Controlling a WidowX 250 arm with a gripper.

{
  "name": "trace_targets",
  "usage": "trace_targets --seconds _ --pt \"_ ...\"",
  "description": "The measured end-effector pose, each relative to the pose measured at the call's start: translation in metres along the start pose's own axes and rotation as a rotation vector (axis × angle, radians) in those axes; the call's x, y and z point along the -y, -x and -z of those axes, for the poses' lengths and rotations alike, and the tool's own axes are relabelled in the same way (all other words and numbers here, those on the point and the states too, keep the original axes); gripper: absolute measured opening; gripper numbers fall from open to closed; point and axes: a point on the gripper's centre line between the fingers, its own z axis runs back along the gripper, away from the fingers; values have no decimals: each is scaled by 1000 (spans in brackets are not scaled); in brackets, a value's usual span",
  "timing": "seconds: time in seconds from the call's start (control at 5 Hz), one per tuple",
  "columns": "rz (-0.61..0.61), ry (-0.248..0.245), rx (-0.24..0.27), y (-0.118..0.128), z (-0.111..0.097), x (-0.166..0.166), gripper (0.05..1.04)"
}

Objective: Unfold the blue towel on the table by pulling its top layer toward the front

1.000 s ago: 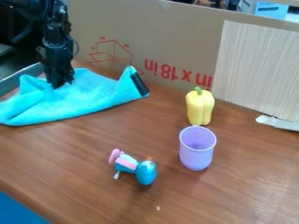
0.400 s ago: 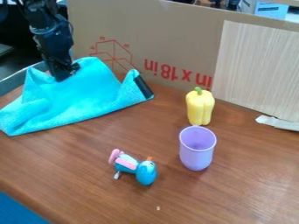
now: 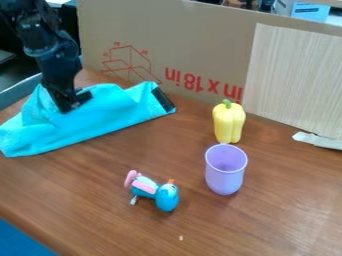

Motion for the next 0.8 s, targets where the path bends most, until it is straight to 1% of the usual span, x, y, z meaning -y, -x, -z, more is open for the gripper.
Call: trace_targets --seconds 0.2,0.4,0.6,0.8 --pt "93 7 -20 13 6 34 63" --pt "159 -7 -41 25 11 60 63" --pt "206 -5 -76 35 20 81 63" --pt "201 65 -93 37 18 89 63"
